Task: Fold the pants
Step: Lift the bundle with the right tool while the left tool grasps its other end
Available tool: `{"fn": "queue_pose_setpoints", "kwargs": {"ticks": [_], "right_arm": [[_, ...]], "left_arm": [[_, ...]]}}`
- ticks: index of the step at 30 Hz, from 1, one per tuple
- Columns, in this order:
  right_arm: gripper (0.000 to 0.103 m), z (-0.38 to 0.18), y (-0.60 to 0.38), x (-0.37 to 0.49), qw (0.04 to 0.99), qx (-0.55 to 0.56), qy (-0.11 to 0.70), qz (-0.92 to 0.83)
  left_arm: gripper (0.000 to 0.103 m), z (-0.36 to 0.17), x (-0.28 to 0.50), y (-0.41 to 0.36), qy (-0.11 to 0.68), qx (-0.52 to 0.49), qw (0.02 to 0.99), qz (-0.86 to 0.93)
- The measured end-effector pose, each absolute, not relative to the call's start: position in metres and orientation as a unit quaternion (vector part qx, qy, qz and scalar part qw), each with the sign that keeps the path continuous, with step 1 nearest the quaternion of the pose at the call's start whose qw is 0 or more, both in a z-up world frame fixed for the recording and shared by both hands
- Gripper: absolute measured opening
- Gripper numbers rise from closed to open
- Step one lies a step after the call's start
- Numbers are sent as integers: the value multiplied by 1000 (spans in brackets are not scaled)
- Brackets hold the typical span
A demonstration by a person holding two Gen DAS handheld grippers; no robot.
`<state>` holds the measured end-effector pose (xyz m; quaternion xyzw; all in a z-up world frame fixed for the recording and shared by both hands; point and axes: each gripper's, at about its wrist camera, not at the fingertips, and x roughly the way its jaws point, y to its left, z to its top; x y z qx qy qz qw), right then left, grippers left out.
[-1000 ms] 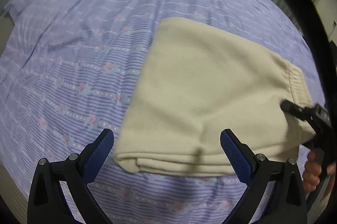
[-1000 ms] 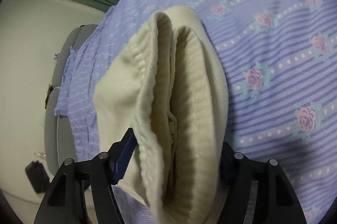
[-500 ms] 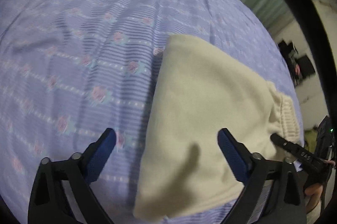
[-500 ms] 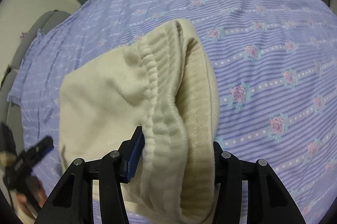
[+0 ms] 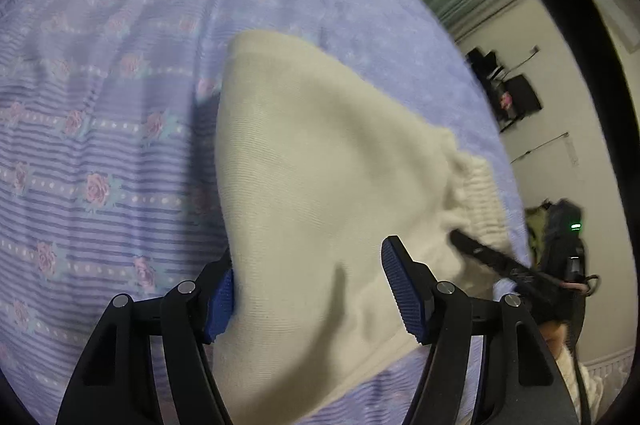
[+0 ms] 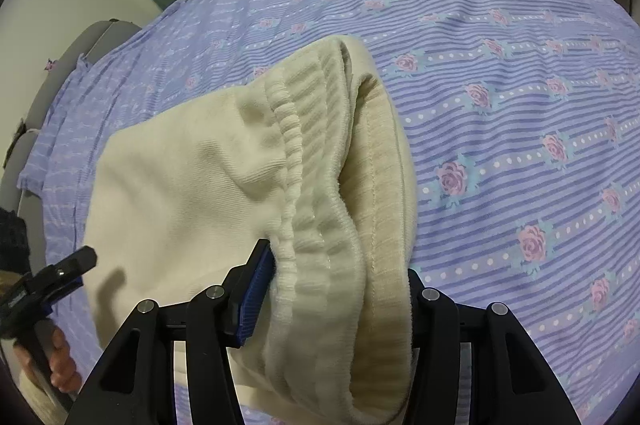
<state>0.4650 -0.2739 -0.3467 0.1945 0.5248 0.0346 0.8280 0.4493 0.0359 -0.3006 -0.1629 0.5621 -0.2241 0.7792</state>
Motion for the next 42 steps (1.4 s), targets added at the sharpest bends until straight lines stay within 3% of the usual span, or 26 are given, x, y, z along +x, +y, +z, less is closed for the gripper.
{"fn": "queue_pose_setpoints", "kwargs": {"ticks": [5, 7, 9, 12, 23, 31, 42], "right_arm": [[52, -350, -272, 465, 829, 193, 524, 39], [51, -349, -273, 464, 827, 194, 526, 38], [47, -341, -271, 461, 827, 195, 526, 35], [40, -322, -265, 452, 838, 176, 516, 35], [36, -222, -242, 364, 861, 151, 482, 66], [36, -143, -205, 302, 881, 133, 444, 96], [36, -72, -104, 257, 908, 86, 399, 93]], "left_arm": [[68, -347, 475, 25, 607, -183, 748, -196], [59, -344, 477, 22, 609, -191, 748, -181], [38, -328, 473, 15, 600, -174, 764, -162], [29, -305, 462, 9, 584, -156, 782, -148], [28, -195, 381, 11, 557, -106, 812, -135], [28, -106, 310, 67, 513, -87, 846, -118], [28, -50, 271, 173, 465, -87, 869, -146]]}}
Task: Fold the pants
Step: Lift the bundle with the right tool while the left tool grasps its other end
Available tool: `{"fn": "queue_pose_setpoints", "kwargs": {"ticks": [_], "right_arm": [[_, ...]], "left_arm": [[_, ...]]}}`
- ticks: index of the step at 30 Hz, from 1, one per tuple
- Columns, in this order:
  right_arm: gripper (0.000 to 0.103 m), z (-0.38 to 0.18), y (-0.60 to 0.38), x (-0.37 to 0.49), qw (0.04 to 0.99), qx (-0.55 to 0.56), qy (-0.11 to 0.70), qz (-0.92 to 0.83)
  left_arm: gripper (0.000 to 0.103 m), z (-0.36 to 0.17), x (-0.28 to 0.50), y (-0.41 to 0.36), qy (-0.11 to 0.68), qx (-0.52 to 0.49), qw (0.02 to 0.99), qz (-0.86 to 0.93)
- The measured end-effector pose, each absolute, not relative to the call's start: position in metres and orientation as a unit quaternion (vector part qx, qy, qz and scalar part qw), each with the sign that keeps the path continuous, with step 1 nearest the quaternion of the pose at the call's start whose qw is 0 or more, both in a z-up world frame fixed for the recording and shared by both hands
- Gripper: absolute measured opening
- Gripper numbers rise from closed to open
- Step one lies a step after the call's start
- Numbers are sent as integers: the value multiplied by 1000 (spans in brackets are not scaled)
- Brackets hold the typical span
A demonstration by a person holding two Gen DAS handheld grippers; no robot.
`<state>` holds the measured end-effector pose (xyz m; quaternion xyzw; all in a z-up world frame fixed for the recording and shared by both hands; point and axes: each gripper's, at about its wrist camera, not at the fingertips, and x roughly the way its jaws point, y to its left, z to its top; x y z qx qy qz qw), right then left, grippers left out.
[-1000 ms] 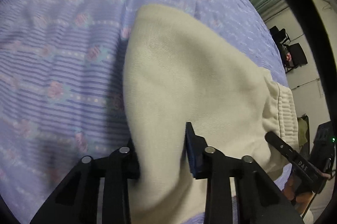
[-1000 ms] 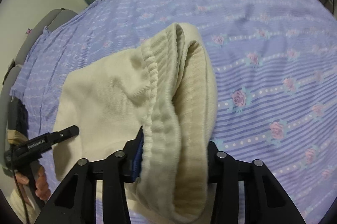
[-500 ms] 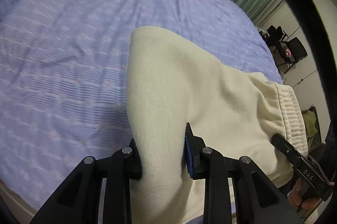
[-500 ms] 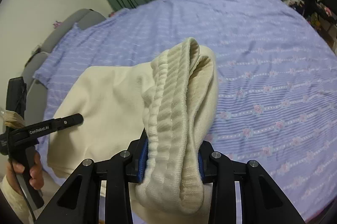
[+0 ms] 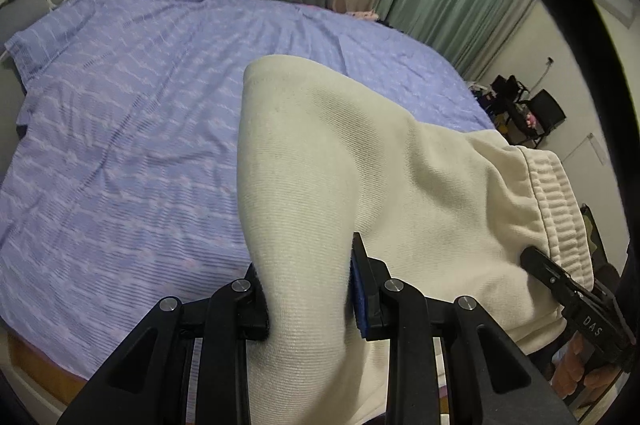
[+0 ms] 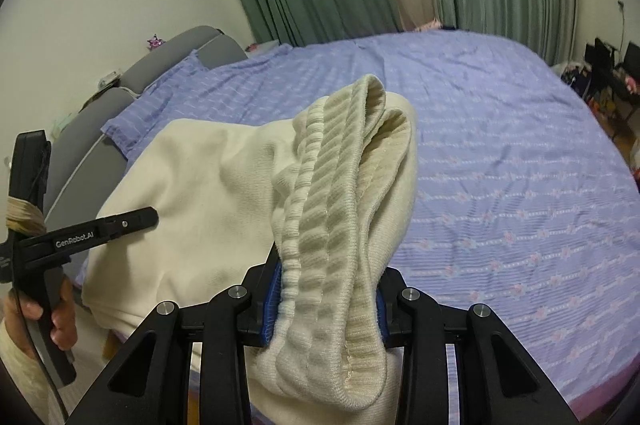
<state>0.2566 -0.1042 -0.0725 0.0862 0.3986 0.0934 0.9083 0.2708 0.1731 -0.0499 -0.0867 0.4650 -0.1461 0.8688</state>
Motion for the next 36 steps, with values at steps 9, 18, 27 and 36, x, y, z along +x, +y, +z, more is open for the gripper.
{"fn": "queue_pose_setpoints", "kwargs": {"ticks": [9, 18, 27, 36], "right_arm": [[36, -59, 25, 233, 917, 120, 379, 36], [36, -51, 126, 234, 917, 95, 383, 63], [36, -44, 202, 245, 915, 54, 384, 110], [36, -44, 292, 268, 919, 48, 377, 100]], "left_arm": [[28, -33, 281, 293, 450, -45, 870, -196], [28, -28, 269, 388, 444, -35, 879, -171], [28, -27, 268, 469, 435, -59, 889, -132], [29, -39, 304, 557, 437, -44, 887, -142]]}}
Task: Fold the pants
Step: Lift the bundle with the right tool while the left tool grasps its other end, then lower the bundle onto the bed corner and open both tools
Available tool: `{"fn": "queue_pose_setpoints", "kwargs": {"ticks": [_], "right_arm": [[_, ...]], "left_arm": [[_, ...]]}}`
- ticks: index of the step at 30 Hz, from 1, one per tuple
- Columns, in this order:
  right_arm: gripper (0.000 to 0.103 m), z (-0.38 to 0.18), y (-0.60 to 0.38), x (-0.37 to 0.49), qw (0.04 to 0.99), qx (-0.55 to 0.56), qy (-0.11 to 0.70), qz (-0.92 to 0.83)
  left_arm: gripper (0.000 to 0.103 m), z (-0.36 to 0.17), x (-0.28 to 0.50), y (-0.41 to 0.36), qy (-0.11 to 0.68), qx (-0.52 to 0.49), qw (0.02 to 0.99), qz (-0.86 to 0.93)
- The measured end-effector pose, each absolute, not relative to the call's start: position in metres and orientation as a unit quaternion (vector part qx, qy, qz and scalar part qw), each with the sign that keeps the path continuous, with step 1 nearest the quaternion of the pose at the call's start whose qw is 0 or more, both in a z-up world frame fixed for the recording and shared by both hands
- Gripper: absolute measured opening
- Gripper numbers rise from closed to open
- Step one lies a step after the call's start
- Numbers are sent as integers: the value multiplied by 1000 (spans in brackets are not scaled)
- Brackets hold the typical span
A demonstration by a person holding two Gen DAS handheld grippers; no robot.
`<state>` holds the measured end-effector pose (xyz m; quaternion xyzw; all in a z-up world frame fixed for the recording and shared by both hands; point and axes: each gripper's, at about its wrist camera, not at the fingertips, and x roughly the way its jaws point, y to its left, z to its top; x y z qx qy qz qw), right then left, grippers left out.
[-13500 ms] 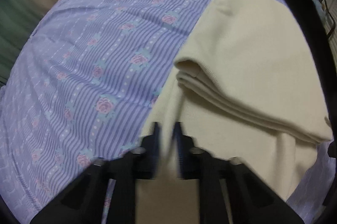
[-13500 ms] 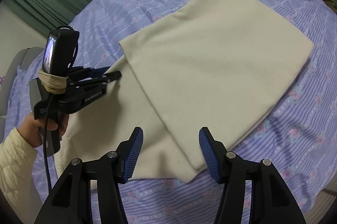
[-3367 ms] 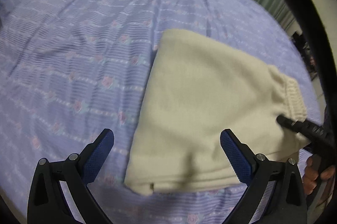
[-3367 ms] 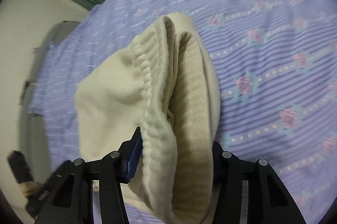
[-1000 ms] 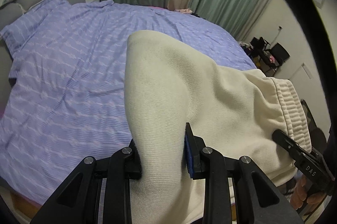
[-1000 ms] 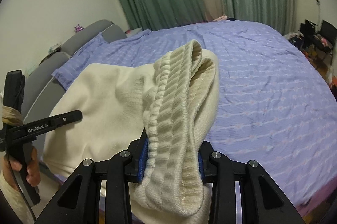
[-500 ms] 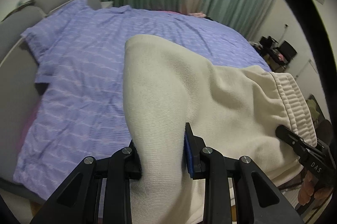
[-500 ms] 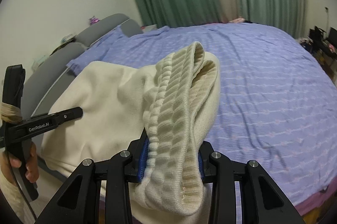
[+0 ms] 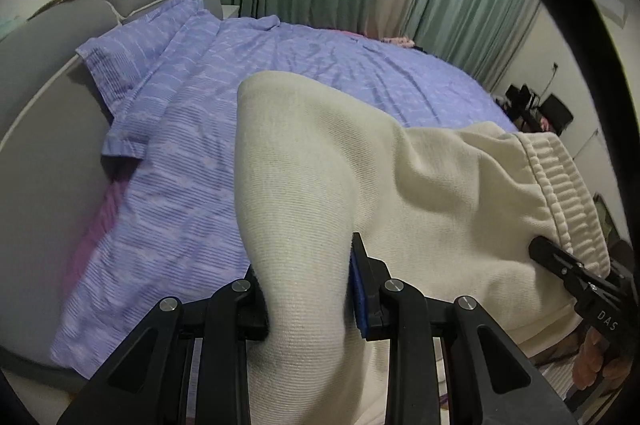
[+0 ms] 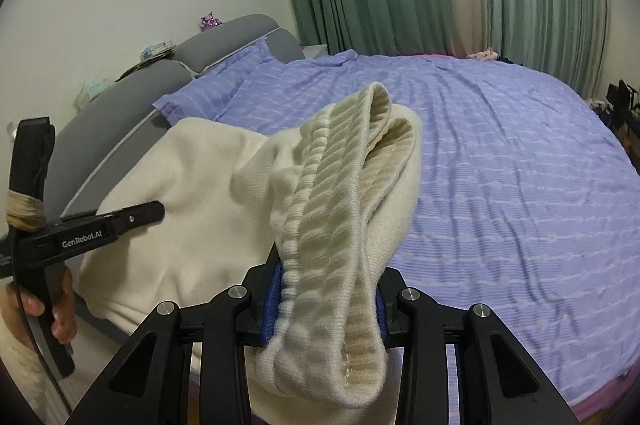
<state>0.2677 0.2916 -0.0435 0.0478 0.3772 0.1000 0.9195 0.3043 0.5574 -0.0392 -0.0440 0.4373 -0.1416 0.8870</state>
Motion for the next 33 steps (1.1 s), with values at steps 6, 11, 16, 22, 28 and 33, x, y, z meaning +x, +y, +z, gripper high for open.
{"fn": "queue_pose_setpoints", "kwargs": {"ticks": [6, 11, 16, 22, 28, 33], "right_arm": [[36, -80, 344, 301, 908, 64, 404, 89], [36, -126, 366, 338, 885, 64, 453, 85], [36, -172, 369, 377, 869, 63, 485, 82], [36, -226, 364, 418, 855, 48, 511, 72], [36, -284, 358, 443, 829, 49, 554, 64], [49, -312, 343, 442, 798, 68, 598, 44]], "left_arm": [[29, -74, 347, 606, 469, -31, 870, -152], [28, -122, 382, 627, 499, -37, 851, -160], [29, -171, 416, 628, 527, -44, 833, -163], [29, -225, 454, 612, 545, -29, 822, -162], [29, -276, 470, 608, 582, -15, 800, -148], [39, -294, 455, 616, 604, -19, 786, -129]]}}
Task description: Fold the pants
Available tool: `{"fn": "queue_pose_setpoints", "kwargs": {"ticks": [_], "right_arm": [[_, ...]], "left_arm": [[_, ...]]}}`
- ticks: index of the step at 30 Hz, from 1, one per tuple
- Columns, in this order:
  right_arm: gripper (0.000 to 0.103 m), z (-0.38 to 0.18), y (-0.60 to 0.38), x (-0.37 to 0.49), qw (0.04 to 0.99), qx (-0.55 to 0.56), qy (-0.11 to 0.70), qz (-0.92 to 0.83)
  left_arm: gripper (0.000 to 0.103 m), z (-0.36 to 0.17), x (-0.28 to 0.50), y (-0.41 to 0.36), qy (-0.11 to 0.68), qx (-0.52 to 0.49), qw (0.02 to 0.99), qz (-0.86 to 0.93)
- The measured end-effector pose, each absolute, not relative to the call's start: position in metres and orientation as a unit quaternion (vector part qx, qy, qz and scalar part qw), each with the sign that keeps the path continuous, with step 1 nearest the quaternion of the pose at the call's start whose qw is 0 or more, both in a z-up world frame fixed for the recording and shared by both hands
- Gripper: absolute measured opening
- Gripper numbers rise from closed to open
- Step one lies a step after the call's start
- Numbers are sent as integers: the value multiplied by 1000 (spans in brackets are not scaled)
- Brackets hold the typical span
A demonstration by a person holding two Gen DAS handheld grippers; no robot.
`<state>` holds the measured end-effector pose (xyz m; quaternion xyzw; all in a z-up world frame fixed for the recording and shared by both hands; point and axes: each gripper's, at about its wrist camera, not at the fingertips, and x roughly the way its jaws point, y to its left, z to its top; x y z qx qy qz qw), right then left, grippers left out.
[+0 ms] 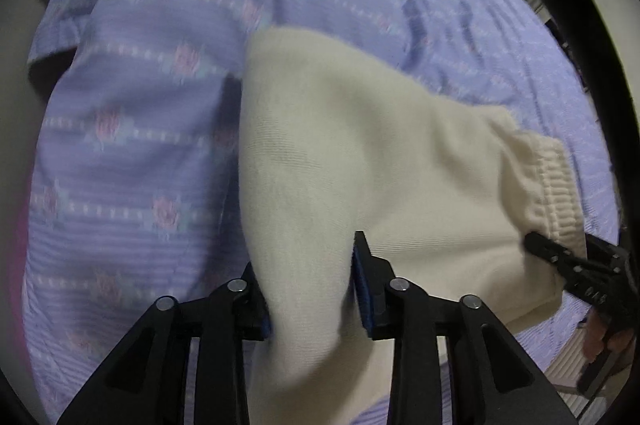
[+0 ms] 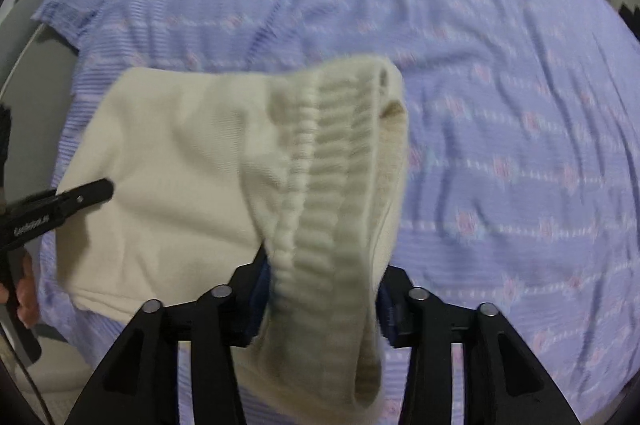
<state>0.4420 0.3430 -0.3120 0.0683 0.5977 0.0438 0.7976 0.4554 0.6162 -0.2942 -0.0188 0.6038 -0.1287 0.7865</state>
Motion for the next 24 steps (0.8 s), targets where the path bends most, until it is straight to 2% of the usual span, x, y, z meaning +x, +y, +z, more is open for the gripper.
{"fn": "queue_pose_setpoints", "kwargs": {"ticks": [4, 5, 10, 16, 18, 20, 24], "right_arm": [[70, -303, 336, 429, 810, 21, 586, 7], [70, -297, 335, 426, 816, 4, 578, 1], [71, -263, 325, 414, 836, -43, 544, -55], [72, -201, 301, 378, 877, -51, 477, -32], [77, -175, 289, 357, 889, -61, 453, -20], [90, -149, 272, 333, 898, -54, 437, -10], [92, -112, 234, 299, 906, -38, 422, 16]], "left_arm": [[54, -288, 444, 619, 586, 48, 805, -78], [58, -286, 442, 621, 582, 55, 808, -72], [59, -255, 421, 631, 564, 82, 821, -19], [78, -190, 362, 607, 519, 79, 851, -16], [85, -166, 342, 585, 501, 83, 861, -13], [92, -141, 321, 560, 481, 84, 872, -11], [98, -89, 279, 501, 443, 92, 892, -5]]}}
